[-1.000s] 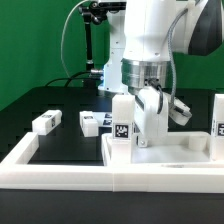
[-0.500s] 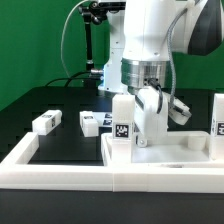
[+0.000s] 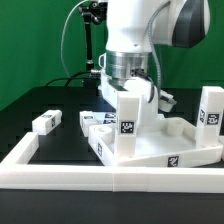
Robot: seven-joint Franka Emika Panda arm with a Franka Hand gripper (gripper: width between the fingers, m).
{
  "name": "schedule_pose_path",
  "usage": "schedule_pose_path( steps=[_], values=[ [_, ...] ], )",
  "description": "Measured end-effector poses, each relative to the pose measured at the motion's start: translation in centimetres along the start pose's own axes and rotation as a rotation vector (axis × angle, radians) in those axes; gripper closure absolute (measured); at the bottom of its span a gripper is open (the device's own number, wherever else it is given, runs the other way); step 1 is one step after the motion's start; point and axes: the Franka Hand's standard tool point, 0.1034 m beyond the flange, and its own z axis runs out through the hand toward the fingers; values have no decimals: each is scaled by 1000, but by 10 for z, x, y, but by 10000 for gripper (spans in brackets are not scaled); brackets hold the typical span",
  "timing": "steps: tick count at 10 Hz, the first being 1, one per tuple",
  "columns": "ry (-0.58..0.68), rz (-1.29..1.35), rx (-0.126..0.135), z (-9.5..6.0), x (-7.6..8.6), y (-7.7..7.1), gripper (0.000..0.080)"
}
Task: Assemble desk
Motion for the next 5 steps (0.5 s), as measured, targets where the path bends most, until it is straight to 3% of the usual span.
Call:
schedule_pose_path(
  steps=[3, 5],
  values=[
    [0, -38, -2, 1, -2, 0, 737],
    [4, -208, -5, 1, 4, 1, 736]
  ],
)
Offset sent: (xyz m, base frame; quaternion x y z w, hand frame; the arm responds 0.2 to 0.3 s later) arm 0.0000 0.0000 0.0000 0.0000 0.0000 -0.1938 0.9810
